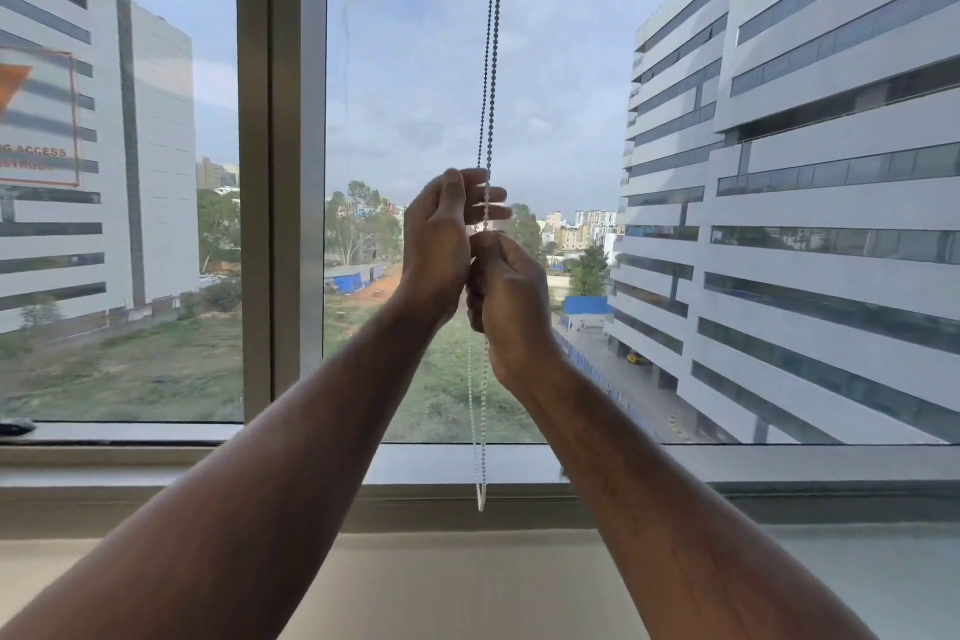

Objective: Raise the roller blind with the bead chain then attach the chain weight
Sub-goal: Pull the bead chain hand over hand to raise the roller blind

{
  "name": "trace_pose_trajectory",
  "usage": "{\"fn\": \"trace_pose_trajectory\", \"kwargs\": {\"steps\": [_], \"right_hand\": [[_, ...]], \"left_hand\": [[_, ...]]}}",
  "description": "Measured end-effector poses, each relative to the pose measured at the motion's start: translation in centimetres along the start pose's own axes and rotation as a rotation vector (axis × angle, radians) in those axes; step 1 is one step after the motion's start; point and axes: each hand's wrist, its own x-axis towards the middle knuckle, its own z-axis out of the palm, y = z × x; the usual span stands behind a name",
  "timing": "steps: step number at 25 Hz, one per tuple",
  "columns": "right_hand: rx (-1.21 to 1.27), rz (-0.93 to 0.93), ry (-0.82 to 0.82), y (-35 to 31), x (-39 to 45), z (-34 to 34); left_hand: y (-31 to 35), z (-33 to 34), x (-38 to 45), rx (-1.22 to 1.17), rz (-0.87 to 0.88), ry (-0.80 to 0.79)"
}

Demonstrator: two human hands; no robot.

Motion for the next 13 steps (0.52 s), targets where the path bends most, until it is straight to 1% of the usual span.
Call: {"fn": "trace_pose_trajectory", "kwargs": {"steps": [5,9,13], "right_hand": [[-0.014,0.04,-0.022,1.3,-2.0,-0.8],[-0.034,0.055,-0.052,2.4,-3.1,-1.2],[-0.053,0.057,-0.067,3.2,-4.0,-1.4]], "left_hand": [[3.6,1.6,2.9,-0.016,-0.053,-0.043],[4.2,2.3,3.6,0.042,-0.084,-0.042],[4.0,2.5,3.9,0.017,-0.094,-0.047]]}}
